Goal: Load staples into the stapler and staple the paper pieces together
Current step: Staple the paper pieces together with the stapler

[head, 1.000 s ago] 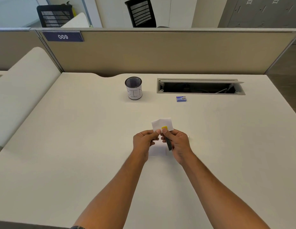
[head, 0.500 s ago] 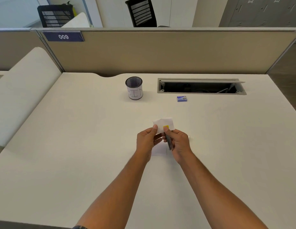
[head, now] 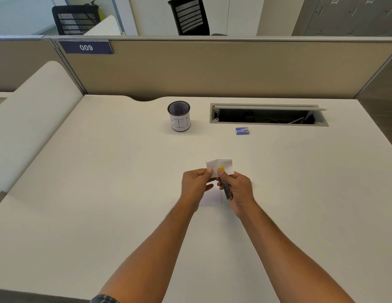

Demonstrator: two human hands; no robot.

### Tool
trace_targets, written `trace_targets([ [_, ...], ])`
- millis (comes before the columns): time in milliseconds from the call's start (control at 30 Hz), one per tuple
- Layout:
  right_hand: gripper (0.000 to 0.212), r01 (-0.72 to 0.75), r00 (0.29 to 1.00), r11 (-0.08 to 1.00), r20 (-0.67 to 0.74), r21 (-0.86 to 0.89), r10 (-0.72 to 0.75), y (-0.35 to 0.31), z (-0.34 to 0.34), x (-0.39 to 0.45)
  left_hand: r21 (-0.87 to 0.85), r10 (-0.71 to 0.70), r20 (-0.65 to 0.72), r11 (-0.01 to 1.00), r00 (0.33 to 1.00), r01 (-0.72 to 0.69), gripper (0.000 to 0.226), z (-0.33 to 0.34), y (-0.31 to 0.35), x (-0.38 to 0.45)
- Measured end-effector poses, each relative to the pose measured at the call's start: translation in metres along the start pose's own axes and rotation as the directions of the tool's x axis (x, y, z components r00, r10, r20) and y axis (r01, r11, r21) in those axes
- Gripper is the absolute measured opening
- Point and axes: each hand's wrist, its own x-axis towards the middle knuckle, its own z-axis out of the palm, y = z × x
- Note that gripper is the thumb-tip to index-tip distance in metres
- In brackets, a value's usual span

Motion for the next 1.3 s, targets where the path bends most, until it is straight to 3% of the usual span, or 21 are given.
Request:
trace_targets([
  [233, 0.027, -0.012, 1.0, 0.999, -0.019, 0.04, 0.013, 0.0, 0.002, -0.001, -0.077, -0.039, 0.013, 0.996, 0.999, 0.04, 0.021, 0.005, -0.006, -0.004],
  [400, 0.034, 0.0, 1.0, 0.999, -0.009, 0.033, 0.0, -0.005, 0.002, 0.001, -0.049, -0.045, 0.057, 0.998, 0.997, 0.047, 0.056, 0.009, -0.003, -0.003],
  [567, 0.035, 0.015, 1.0, 0.999, -0.025, -0.031, -0.016, -0.007, -0.002, 0.005, 0.008, -0.046, 0.095, 0.999, 0.994, 0.045, 0.049, 0.008, 0.001, -0.003],
  [733, 0.037, 0.014, 1.0, 0.998, -0.004, -0.063, -0.014, -0.007, -0.007, 0.007, -0.032, -0.078, 0.091, 0.996, 0.993, 0.081, 0.056, 0.008, -0.002, -0.001],
  [967, 0.039, 0.004, 1.0, 0.998, -0.003, -0.069, -0.004, -0.002, -0.008, 0.01, -0.135, -0.065, 0.054, 0.988, 0.996, 0.072, 0.034, 0.008, 0.0, 0.0],
  [1100, 0.036, 0.003, 1.0, 0.997, -0.008, -0.082, -0.003, -0.002, -0.008, 0.011, -0.23, -0.134, 0.04, 0.963, 0.99, 0.139, 0.024, 0.01, 0.0, -0.003],
  [1300, 0.051, 0.019, 1.0, 0.994, -0.019, -0.108, -0.021, -0.004, -0.009, 0.007, -0.295, -0.202, -0.023, 0.937, 0.979, 0.186, 0.005, 0.018, -0.005, -0.007],
])
